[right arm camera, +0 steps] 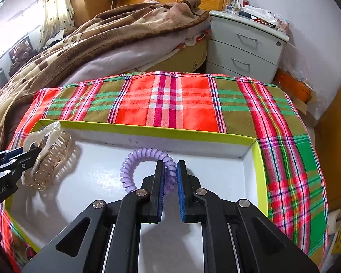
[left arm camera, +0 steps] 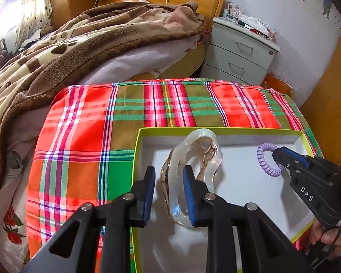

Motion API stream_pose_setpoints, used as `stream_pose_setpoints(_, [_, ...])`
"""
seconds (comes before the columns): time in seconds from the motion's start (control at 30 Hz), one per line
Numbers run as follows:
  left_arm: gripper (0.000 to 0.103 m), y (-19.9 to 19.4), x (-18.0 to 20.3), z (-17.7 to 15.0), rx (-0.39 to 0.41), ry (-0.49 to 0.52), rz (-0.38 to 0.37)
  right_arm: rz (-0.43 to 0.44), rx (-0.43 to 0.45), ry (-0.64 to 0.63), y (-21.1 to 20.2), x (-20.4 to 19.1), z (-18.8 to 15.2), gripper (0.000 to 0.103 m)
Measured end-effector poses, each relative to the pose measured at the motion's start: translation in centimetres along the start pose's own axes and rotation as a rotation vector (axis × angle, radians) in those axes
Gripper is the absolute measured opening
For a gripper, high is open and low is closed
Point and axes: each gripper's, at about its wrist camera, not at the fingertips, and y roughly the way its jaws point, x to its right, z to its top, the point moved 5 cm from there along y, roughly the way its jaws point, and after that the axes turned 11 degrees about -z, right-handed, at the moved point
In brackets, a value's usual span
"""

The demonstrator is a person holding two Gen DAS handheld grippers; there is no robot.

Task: Organize jewelry
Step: 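Open both grippers to drop the clip and hair tie in the box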

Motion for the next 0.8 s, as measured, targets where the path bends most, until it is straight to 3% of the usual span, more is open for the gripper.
stream_pose_setpoints(0.13, [0.032, -0.2, 0.1, 0.1, 0.005, 0.001, -0.007, 0.004, 0.002, 0.007, -0.1, 0.0, 0.0, 0.014])
stream_pose_setpoints(0.37, [0.042, -1.2, 0.0, 0.2, 0.026, -0.008, -0.009, 0.029, 0.029, 0.033, -1.1, 0.5, 0.2, 0.038])
stream_pose_setpoints(0.8, [0.046, -6.8, 1.3, -2.0, 0.097, -0.006, -0.079, 0.064, 0.121, 0.074, -6.6, 1.7, -1.6, 0.038])
